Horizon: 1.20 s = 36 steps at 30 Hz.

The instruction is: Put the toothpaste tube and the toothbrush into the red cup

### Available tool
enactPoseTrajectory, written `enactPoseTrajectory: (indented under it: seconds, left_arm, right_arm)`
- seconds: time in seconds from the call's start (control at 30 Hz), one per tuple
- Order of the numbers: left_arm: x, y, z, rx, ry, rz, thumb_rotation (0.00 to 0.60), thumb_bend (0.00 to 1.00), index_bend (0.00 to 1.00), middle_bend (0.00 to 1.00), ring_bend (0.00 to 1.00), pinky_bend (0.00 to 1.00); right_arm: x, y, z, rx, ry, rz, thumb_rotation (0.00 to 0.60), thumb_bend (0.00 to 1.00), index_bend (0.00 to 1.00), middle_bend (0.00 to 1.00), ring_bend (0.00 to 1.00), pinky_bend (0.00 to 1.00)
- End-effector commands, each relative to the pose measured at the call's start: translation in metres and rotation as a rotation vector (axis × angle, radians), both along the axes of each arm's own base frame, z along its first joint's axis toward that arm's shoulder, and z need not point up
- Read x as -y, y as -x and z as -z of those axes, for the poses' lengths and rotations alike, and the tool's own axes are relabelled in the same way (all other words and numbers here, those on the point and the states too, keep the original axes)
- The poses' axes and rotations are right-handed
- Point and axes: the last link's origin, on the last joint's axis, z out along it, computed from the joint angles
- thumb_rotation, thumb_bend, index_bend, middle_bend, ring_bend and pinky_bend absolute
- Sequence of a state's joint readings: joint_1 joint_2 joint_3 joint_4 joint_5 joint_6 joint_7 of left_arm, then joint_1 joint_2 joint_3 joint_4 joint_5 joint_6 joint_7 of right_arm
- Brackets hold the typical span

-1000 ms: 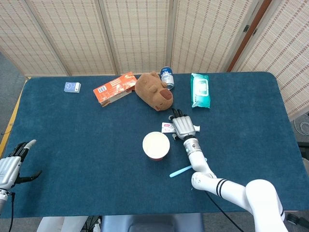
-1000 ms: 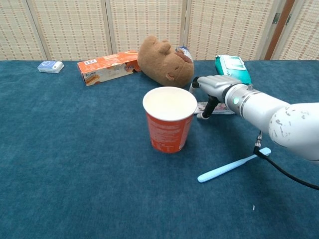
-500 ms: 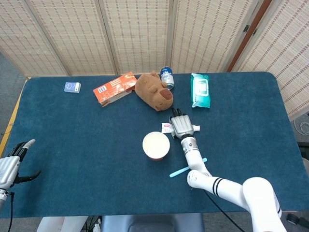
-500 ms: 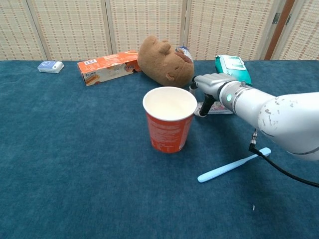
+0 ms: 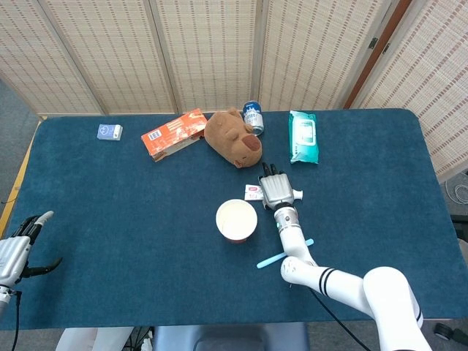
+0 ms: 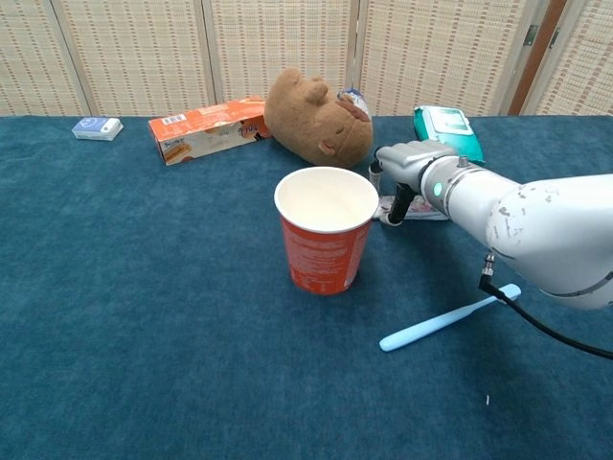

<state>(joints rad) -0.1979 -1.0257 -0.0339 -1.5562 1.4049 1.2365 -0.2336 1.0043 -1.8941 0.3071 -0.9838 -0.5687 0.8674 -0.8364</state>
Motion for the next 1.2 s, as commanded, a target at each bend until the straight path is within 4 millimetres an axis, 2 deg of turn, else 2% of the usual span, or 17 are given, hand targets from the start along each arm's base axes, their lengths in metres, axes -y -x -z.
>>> enactPoseTrajectory:
  seconds: [0.03, 0.53, 0.9, 1.2]
  left_arm:
    - [0.0, 0.0001, 0.0001, 0.001, 0.001, -0.001, 0.6, 0.22, 0.02, 0.13, 0.09, 0.25]
    - [-0.0003, 0.0006, -0.0014, 0.005, -0.003, -0.003, 0.6, 0.22, 0.02, 0.14, 0.09, 0.25]
    - [0.0001, 0.0003, -0.0012, 0.004, -0.001, -0.002, 0.6, 0.22, 0.02, 0.14, 0.09, 0.26]
    - [0.0, 0.0004, -0.0002, 0.0, 0.004, -0.003, 0.6, 0.22, 0.02, 0.14, 0.09, 0.26]
  right_arm:
    - [0.0002, 0.0003, -0.0005, -0.004, 0.002, 0.002, 0.6, 0.22, 0.37, 0.04, 0.0, 0.26]
    - [-0.0005, -0.0004, 0.0082, -0.019, -0.015, 0.011, 0.6, 0.22, 0.38, 0.04, 0.0, 0.26]
    - [-0.0016, -0.004, 0.0084, -0.007, -0.001, -0.007, 0.6, 0.28, 0.52, 0.06, 0.0, 0.26]
    - [-0.0039, -0.0036, 0.0029, 0.007, 0.009, -0.012, 0.6, 0.28, 0.58, 0.08, 0.0, 0.26]
